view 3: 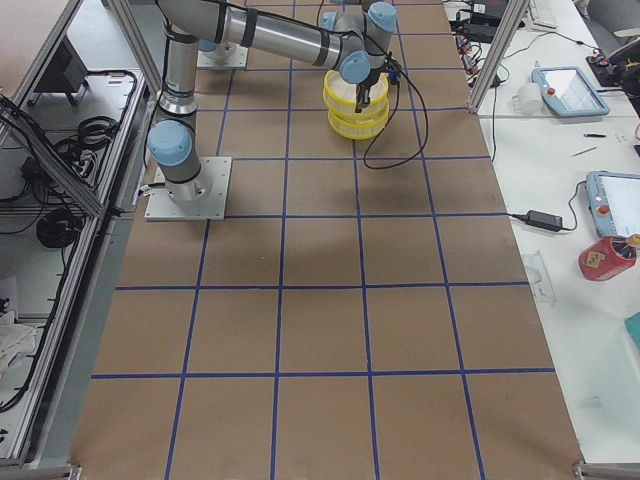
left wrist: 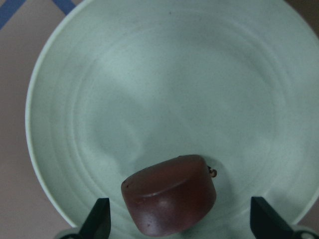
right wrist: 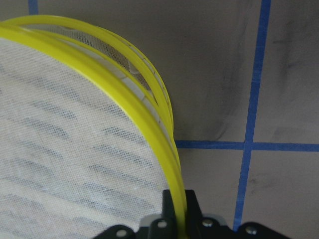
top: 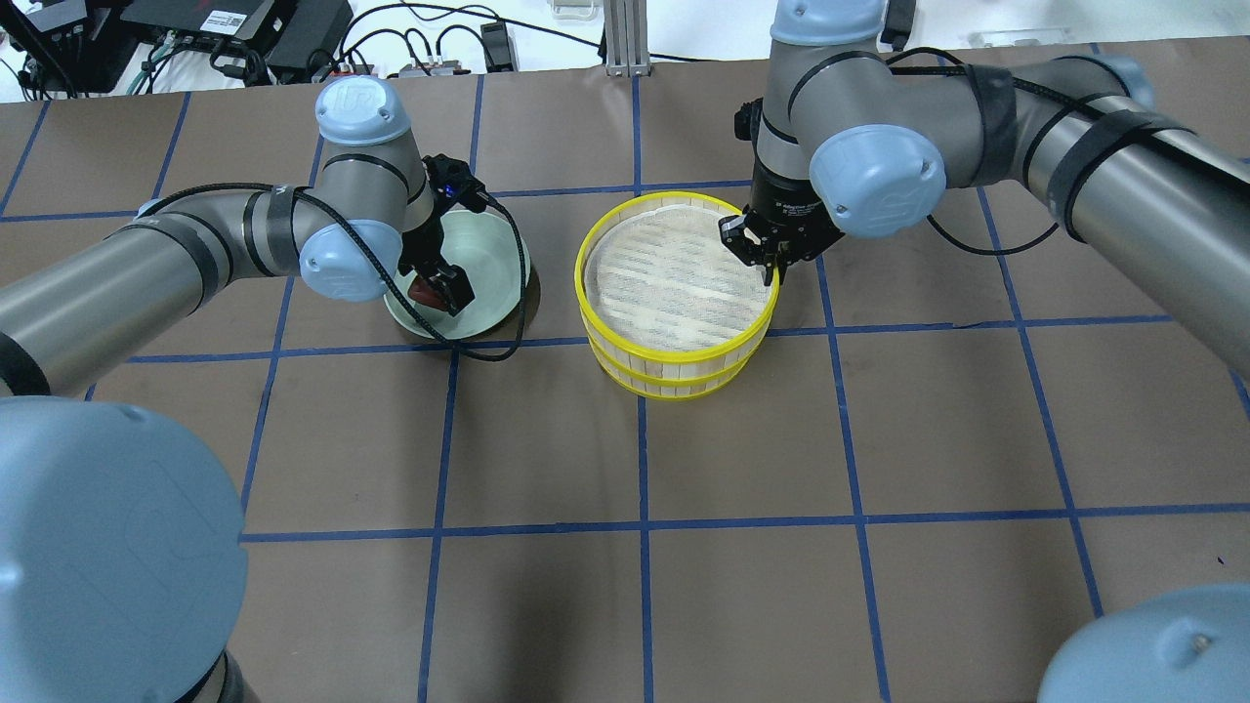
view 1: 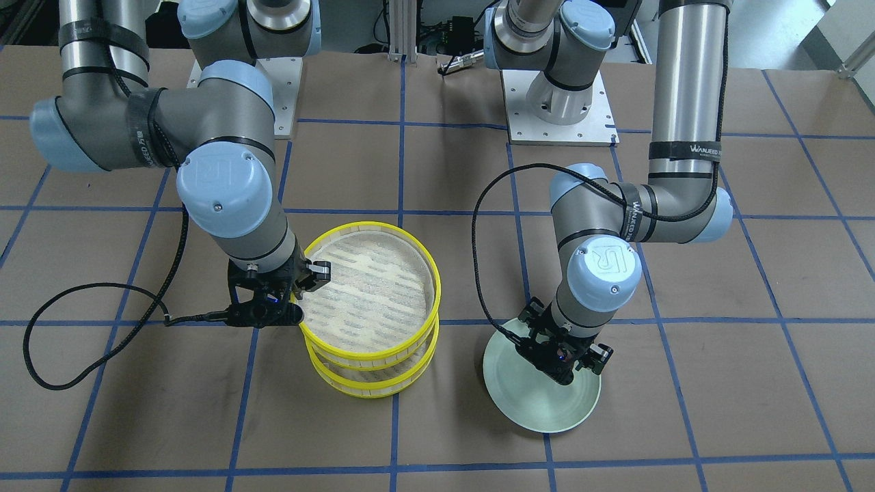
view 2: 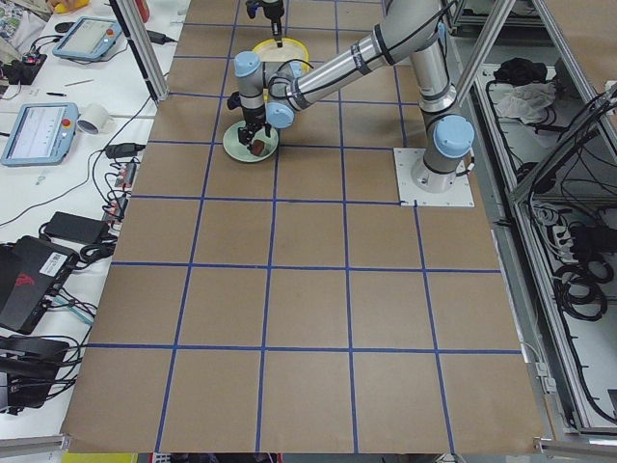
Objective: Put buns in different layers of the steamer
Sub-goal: 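Grasp the brown bun on the plate with the left gripper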
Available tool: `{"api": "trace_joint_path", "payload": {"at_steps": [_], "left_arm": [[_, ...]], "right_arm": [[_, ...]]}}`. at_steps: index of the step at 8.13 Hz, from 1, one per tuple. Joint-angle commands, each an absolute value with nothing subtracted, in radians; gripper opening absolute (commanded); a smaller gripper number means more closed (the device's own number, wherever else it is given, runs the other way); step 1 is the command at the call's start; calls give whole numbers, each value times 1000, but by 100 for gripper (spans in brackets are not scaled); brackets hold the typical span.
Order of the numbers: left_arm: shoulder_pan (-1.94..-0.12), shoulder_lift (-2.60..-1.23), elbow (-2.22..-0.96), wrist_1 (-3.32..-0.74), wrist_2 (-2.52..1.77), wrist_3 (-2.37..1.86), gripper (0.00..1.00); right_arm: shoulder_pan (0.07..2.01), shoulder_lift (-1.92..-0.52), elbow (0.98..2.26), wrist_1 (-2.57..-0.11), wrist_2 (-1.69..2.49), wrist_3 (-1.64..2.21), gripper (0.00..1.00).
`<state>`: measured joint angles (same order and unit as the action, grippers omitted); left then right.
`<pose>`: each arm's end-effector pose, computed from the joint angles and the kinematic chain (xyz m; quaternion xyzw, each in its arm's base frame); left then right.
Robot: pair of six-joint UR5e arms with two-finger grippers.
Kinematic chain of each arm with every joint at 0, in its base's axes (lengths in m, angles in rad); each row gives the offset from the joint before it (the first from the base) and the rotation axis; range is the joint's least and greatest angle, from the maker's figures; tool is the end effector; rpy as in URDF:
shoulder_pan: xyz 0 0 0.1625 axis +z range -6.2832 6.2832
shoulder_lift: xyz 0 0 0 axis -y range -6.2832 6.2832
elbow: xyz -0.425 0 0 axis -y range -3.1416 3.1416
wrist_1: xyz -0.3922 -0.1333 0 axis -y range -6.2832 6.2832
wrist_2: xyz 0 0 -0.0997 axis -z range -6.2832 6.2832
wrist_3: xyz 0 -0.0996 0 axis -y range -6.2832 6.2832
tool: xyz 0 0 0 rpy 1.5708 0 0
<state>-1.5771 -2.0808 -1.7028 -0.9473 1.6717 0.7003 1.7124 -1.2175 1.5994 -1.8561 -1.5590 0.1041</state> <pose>-0.1272 -0.6186 0.1976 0.3460 0.9368 0.0258 0.0443 0.2179 -0.5756 0.3063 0.0184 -0.9986 -0.0486 0.0001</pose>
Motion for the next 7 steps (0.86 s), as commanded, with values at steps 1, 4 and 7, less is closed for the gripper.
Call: {"api": "trace_joint_path", "payload": {"at_steps": [1,4,7], "left_arm": [[-1577,-2112,-1700,-937,1671,696,100],[-1577,-2114,-1697,-939,1672,680,28],[-1577,-2095,-1677,-940,1667,672,7]], "right_arm": [[1713,-1203,1611,-1917,-1560,104,0],[1718,-1177,1611,-1959,-1560,104,0],[1718,-1172,1612,-1959,-1560,104,0]]}}
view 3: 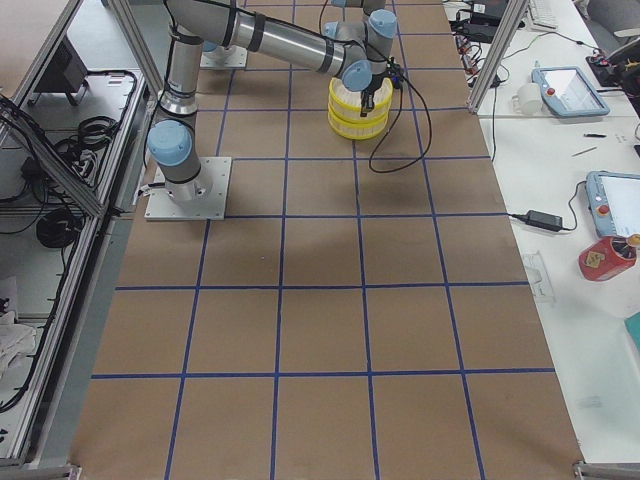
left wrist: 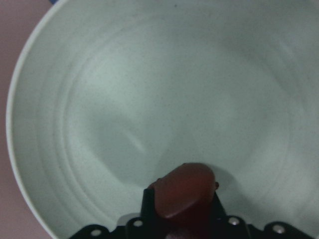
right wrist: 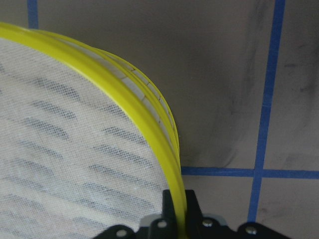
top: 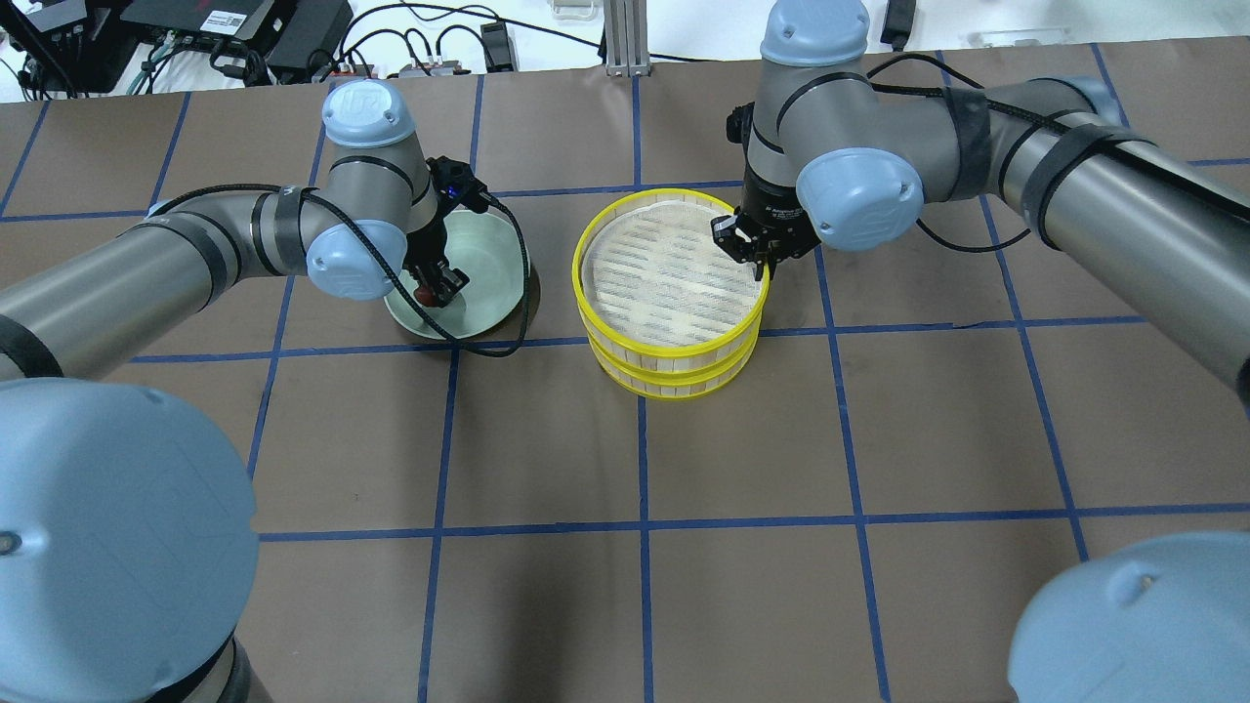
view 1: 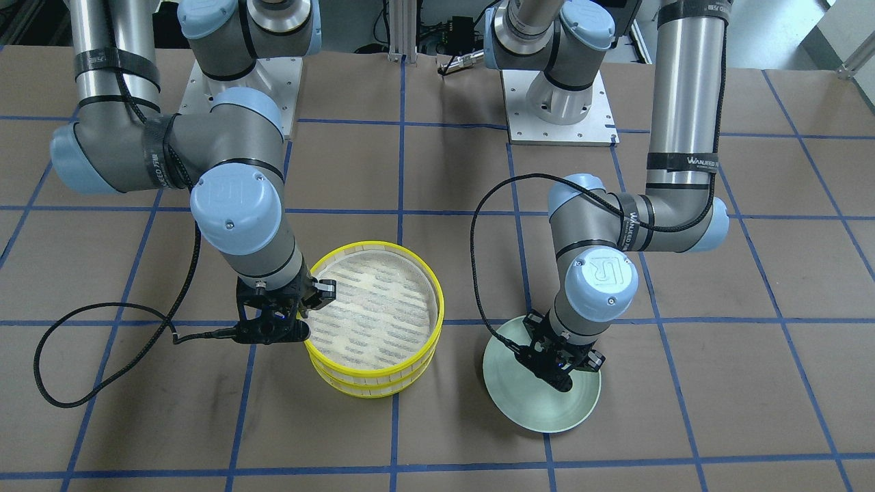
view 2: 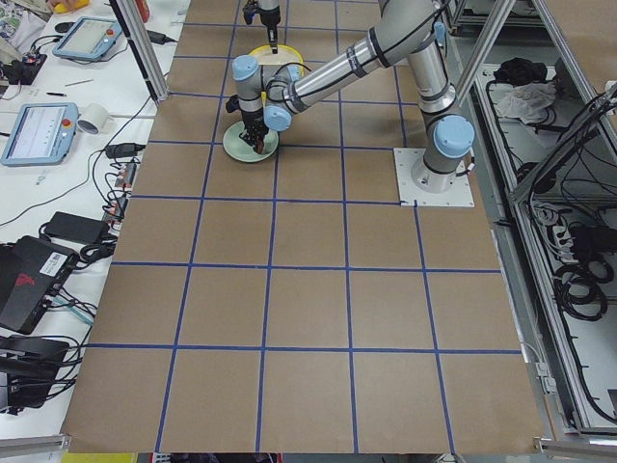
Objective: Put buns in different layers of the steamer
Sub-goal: 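Grasp the brown bun on the plate with the left gripper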
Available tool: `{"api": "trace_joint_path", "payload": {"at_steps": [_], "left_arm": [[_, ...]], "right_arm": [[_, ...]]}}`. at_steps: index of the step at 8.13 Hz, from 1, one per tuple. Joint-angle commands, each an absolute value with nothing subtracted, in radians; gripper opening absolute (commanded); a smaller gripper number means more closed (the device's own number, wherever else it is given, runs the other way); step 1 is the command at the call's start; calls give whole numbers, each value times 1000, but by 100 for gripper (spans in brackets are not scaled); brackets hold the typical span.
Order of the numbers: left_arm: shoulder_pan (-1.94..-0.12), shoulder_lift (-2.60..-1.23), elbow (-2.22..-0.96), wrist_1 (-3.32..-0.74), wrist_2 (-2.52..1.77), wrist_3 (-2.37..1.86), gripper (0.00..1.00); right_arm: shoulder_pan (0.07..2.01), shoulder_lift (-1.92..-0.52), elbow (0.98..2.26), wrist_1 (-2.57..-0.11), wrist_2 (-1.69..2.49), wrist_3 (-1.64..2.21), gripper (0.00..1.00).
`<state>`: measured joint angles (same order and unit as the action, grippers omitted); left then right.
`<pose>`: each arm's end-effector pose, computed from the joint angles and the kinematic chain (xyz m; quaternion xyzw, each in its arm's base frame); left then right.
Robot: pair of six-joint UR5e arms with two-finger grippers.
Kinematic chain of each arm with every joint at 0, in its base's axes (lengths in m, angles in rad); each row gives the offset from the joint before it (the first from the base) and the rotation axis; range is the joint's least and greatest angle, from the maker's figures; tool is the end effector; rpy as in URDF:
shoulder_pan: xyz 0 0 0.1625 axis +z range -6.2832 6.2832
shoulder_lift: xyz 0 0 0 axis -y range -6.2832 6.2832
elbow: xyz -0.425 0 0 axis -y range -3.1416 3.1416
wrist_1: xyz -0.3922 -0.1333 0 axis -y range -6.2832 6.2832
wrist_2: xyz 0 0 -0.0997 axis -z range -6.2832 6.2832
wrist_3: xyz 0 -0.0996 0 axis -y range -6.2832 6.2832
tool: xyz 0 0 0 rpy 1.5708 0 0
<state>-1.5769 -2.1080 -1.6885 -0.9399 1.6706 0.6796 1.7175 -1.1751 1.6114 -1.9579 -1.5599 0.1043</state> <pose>-0.1272 -0.6251 0.1873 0.3363 0.9404 0.0278 0.0431 0.2227 -0.5877 0.2845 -0.0211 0.9995 0.0251 0.0023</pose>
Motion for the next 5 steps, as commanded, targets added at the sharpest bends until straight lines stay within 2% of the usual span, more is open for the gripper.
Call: {"api": "trace_joint_path", "payload": {"at_steps": [1,3,5], "left_arm": [[-1578,-2086,-1655,-951,1667,663,8],[-1580,-2043,-1644,-977,1661,629,8],[-1609,-1982,-1643,-1021,1637,575,9]], "right_arm": [[1718,-1172,1612,-1957,-1560,104,0],[1718,-1172,1612,-1957,-1560,104,6],[1720,-1172,1615,-1953,-1569,103,6]]}}
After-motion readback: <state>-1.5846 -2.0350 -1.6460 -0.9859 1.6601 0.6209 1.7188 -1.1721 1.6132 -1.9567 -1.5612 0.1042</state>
